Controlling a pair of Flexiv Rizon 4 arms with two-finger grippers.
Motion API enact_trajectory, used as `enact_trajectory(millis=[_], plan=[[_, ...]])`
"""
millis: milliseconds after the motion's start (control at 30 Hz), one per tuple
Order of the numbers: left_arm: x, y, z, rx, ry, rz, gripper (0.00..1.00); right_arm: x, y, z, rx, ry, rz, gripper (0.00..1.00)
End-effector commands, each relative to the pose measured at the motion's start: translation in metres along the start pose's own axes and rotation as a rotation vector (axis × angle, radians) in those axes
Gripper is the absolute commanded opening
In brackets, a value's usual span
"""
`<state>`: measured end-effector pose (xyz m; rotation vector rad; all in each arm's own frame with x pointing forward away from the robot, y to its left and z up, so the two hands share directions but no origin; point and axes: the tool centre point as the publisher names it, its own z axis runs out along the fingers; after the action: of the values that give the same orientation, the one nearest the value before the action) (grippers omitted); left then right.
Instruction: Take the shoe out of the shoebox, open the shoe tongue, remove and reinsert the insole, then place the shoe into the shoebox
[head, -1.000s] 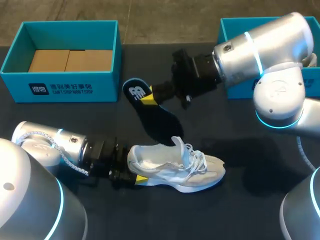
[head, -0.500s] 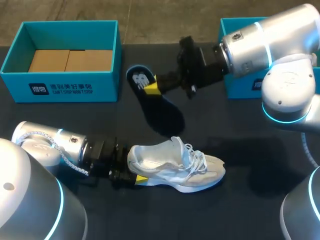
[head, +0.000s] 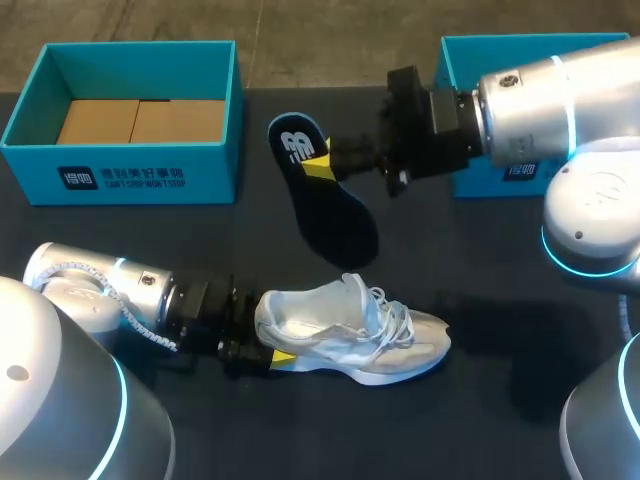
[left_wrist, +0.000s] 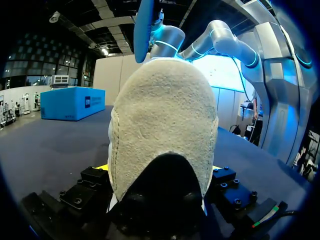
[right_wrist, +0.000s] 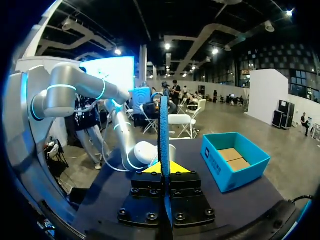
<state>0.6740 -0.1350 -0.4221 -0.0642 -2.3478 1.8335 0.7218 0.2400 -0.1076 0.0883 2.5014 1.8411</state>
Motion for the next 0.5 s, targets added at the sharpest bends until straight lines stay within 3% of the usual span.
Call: enact_trajectory(millis=[33, 100, 333, 500], plan=[[-0.002, 0.002, 0.000, -0.004, 0.000, -0.001, 0.00, 0.001, 0.000, 0.002, 0.002, -0.003, 0.000, 0.00], [-0.002, 0.002, 0.000, -0.004, 0.000, -0.001, 0.00, 0.001, 0.000, 0.002, 0.002, -0.003, 0.000, 0.00], [-0.002, 0.002, 0.000, -0.004, 0.000, -0.001, 0.00, 0.002, 0.026, -0.028, -0.038, -0.051, 0.035, 0.00], [-0.002, 0.002, 0.000, -0.004, 0.000, -0.001, 0.00, 0.005, 0.034, -0.045, -0.083, -0.017, 0.055, 0.00]])
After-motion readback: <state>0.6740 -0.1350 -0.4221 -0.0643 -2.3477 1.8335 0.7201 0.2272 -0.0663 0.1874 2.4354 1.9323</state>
